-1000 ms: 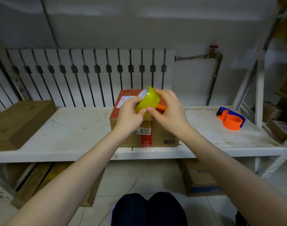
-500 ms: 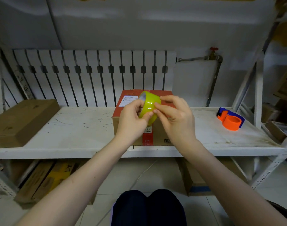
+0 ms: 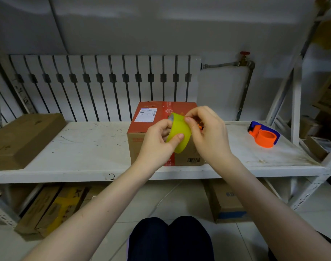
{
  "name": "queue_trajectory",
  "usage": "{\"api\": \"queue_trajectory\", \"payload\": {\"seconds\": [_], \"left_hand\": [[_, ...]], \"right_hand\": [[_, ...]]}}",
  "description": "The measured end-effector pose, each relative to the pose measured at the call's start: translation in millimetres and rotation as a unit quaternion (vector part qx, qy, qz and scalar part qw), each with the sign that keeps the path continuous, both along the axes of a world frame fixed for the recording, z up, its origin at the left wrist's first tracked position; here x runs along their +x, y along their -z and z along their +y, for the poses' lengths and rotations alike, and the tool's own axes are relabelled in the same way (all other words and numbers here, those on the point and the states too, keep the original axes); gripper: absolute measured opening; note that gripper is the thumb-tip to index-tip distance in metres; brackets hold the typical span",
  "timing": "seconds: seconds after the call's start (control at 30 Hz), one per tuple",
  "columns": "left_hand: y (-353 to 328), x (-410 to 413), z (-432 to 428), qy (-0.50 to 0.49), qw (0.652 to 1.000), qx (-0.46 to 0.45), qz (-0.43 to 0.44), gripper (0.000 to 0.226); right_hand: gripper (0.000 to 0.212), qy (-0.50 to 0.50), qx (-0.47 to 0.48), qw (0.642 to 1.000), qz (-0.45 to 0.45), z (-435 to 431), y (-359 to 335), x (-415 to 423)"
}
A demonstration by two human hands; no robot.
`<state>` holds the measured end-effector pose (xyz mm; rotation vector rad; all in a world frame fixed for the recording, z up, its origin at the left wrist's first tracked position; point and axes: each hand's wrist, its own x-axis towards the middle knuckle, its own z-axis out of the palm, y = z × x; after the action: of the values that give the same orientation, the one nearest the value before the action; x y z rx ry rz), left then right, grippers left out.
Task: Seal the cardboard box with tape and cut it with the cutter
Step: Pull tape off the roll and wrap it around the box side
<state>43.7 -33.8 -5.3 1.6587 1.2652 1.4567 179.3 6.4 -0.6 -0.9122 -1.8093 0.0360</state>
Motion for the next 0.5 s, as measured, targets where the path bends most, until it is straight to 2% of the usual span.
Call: {"api": "queue_trajectory", "payload": {"seconds": [0.1,0.17,0.33,0.5], "left_hand": [[6,1,-2,0.056,0.998,-0.023,0.006,0.023],[11,1,-2,0.056,0.998,-0.024,0.009,0.022],[16,7,0,0.011,1.0,-0.022,0.012,0.016],[22,13,-1,-0.006,0.999,-0.033,0.014,0.023]], "right_hand": [[0.006,0.0,-0.023,1.0,-0.008,4,-1,4],[0.007,0.008,-0.027,0.999,-0.022,6,0,6],[0.023,0.04,0.086,0.991,-0.09,-1,9,5],[0.021,0.048,0.137,0.983,-0.112,-6,16,11]]}}
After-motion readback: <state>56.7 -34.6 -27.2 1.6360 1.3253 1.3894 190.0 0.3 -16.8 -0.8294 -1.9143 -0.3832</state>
